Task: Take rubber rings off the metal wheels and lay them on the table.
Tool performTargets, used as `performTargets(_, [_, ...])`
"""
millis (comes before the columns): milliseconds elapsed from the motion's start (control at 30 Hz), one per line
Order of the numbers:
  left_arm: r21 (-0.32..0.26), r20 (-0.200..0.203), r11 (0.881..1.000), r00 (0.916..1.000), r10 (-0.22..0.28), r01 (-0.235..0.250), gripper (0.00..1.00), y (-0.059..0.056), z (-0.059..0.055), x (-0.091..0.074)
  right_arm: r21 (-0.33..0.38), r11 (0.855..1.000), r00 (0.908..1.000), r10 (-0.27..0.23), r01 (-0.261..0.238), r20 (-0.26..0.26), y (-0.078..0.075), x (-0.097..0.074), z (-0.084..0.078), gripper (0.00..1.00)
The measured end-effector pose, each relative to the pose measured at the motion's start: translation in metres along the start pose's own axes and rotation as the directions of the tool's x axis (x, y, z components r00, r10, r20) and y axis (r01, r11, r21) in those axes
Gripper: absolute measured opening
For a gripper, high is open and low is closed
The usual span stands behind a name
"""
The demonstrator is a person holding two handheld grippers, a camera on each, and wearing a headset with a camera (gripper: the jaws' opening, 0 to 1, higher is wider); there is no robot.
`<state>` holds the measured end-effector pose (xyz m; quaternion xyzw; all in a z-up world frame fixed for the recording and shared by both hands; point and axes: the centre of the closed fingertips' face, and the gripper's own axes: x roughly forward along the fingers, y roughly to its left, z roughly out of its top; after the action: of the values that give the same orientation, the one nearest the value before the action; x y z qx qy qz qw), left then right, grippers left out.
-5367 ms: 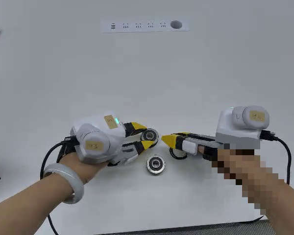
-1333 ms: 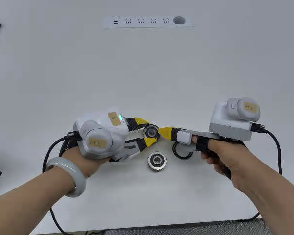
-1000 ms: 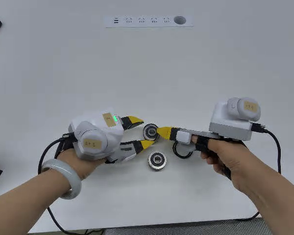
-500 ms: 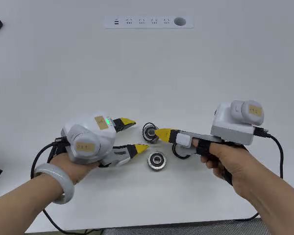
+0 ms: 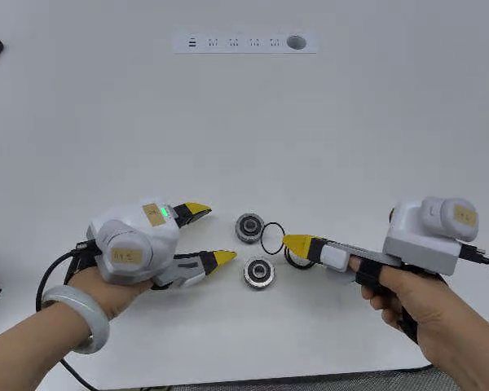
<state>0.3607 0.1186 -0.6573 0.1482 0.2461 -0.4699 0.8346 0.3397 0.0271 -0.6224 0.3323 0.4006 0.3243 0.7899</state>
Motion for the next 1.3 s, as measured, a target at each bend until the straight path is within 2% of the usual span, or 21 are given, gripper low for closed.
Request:
performTargets(200, [-0.004,0.004,1.000,1.0000,0.005,-0.005,0.51,-0.001,-0.002,-0.002,0.013,0.999,0.9991,-0.038,0.038,0.016,-0.012,-0.012,0.002,0.02])
performTargets(400, [-0.008,0.004,1.000,0.9999,0.010,-0.010,0.51,-0.001,-0.002,-0.005,0.024,0.997,0.9972,-0.073,0.074,-0.015,-0.024,-0.014,-0.006,0.02])
performTargets(600, [-0.012,0.006,1.000,0.9999,0.014,-0.014,0.50,-0.002,-0.001,-0.008,-0.039,0.991,0.9911,-0.126,0.125,-0.043,-0.033,-0.016,-0.012,0.04])
performTargets(700, [-0.016,0.007,1.000,0.9998,0.016,-0.016,0.50,-0.002,-0.001,-0.011,-0.118,0.983,0.9869,-0.150,0.142,-0.060,-0.036,-0.018,-0.013,0.06])
performTargets(900, [-0.031,0.011,0.999,0.9998,0.019,-0.019,0.49,-0.007,-0.001,-0.017,-0.225,0.962,0.9800,-0.177,0.153,-0.091,-0.038,-0.020,-0.018,0.10])
performTargets(1033, [-0.045,0.021,0.999,0.9994,0.028,-0.027,0.49,-0.009,0.000,-0.024,-0.260,0.955,0.9811,-0.172,0.144,-0.089,-0.036,-0.022,-0.019,0.12])
performTargets(1167, [-0.058,0.032,0.998,0.9990,0.030,-0.028,0.49,-0.013,0.002,-0.029,-0.317,0.939,0.9821,-0.167,0.132,-0.087,-0.033,-0.024,-0.019,0.19])
performTargets(1300, [-0.058,0.039,0.998,0.9989,0.025,-0.022,0.49,-0.019,0.003,-0.037,-0.392,0.912,0.9841,-0.162,0.121,-0.073,-0.024,-0.027,-0.019,0.26])
